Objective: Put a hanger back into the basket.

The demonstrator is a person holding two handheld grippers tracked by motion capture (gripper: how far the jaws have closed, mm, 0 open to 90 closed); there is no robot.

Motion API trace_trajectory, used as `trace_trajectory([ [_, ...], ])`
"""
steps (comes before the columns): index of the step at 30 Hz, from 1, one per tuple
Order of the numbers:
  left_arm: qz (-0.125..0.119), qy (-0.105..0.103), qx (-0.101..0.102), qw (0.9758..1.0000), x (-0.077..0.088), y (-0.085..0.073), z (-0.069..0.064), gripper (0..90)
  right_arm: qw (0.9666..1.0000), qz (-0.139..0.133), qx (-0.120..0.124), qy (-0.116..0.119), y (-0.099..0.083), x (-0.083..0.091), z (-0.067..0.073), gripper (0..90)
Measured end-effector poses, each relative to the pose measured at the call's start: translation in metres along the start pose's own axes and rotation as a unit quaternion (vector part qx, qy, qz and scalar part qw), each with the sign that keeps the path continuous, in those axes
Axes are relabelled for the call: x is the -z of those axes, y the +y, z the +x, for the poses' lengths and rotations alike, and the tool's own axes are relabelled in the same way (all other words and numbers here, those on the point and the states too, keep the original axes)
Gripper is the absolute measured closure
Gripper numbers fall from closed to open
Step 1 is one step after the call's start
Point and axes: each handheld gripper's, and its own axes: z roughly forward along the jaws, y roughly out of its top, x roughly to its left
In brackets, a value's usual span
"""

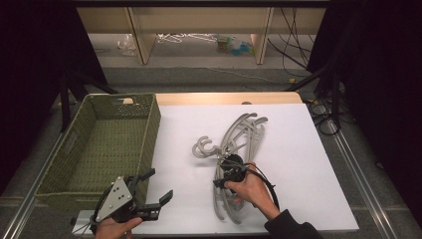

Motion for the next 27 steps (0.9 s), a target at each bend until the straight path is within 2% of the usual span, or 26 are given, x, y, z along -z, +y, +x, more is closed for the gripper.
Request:
trace_trajectory([
  [4, 0.003, -0.001, -0.002, 1.0, 0.0, 0.0, 0.0, 15.9, 1.0, 0.002, 0.005, -0.007, -0.003, 0.005, -0.002, 62.6],
  [5, 0.003, -0.001, -0.003, 1.0, 0.0, 0.0, 0.0, 15.9, 1.0, -0.005, 0.005, 0.0, -0.004, 0.012, -0.003, 63.3],
  [7, 0.002, -0.001, -0.004, 1.0, -0.001, 0.0, 0.0, 15.9, 0.9999, -0.009, 0.011, -0.002, -0.004, 0.017, -0.004, 63.8],
  [13, 0.002, -0.002, -0.003, 1.0, 0.0, 0.0, -0.001, 16.1, 0.9998, -0.002, 0.02, -0.004, -0.007, 0.022, -0.007, 66.5],
  [15, 0.005, 0.0, -0.006, 1.0, 0.0, 0.0, 0.0, 16.1, 0.9997, -0.01, 0.021, -0.005, -0.009, 0.03, -0.008, 68.4],
  [19, 0.002, 0.001, -0.007, 1.0, 0.0, 0.001, 0.0, 16.1, 0.9991, -0.022, 0.029, -0.022, -0.012, 0.045, -0.008, 71.8],
  [22, 0.002, 0.001, -0.005, 1.0, 0.001, 0.001, 0.0, 16.1, 0.9979, -0.036, 0.033, -0.042, -0.017, 0.055, -0.012, 79.3],
  [24, 0.001, 0.001, -0.007, 1.0, 0.0, 0.001, 0.0, 16.1, 0.9965, -0.038, 0.051, -0.054, -0.019, 0.061, -0.015, 80.7],
  [27, 0.006, 0.002, -0.006, 1.0, 0.0, 0.0, -0.001, 16.1, 0.9944, -0.027, 0.092, -0.044, -0.019, 0.064, -0.01, 82.2],
])
